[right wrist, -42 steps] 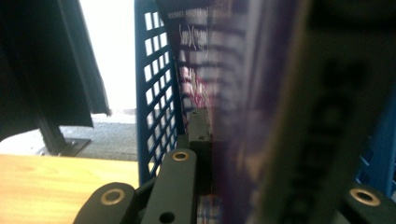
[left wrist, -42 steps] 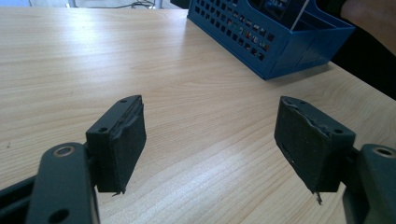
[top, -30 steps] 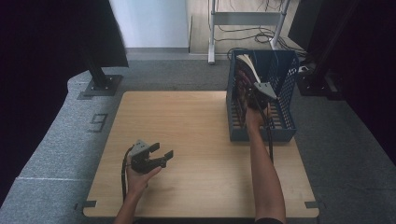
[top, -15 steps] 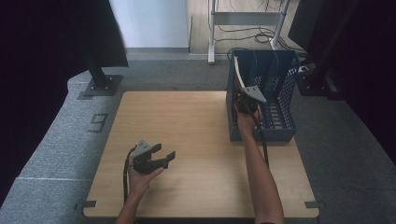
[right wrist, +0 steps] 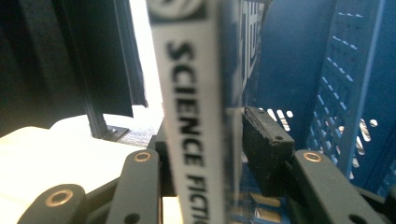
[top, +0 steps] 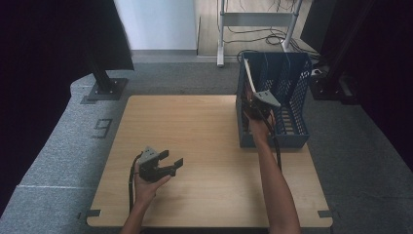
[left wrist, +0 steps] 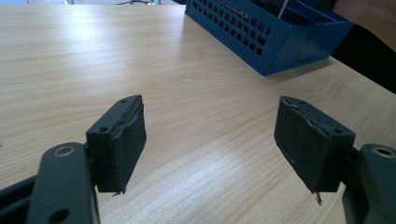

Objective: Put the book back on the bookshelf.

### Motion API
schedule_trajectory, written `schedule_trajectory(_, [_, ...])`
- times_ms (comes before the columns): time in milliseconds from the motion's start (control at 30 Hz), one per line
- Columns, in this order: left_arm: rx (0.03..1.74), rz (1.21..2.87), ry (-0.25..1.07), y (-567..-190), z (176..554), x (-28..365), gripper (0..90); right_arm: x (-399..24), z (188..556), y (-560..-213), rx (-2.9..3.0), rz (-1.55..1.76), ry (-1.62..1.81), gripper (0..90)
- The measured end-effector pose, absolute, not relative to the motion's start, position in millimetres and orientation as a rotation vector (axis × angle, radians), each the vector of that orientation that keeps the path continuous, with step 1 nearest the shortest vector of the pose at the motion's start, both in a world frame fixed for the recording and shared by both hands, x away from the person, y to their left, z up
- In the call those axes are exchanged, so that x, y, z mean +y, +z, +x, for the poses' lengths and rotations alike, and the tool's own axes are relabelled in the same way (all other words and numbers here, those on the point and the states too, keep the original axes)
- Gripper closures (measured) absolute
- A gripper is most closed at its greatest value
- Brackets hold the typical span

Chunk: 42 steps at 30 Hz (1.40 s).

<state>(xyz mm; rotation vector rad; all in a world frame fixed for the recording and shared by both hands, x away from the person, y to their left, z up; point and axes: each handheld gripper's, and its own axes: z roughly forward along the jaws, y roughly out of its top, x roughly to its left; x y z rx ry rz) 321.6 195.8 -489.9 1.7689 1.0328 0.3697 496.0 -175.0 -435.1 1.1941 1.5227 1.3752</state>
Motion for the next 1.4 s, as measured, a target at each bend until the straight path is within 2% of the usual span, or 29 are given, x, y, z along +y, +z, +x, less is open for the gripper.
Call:
schedule_trajectory(667, [1.024, 1.783, 0.369, -491, 322, 194, 24.9, -175, 491, -431, 1.541, 1.159, 1.368, 47.8])
schedule_trajectory(1400, [1.020, 1.791, 0.367, -492, 322, 191, 24.9, -182, 484, -430, 1.569, 1.169, 1.360, 43.1])
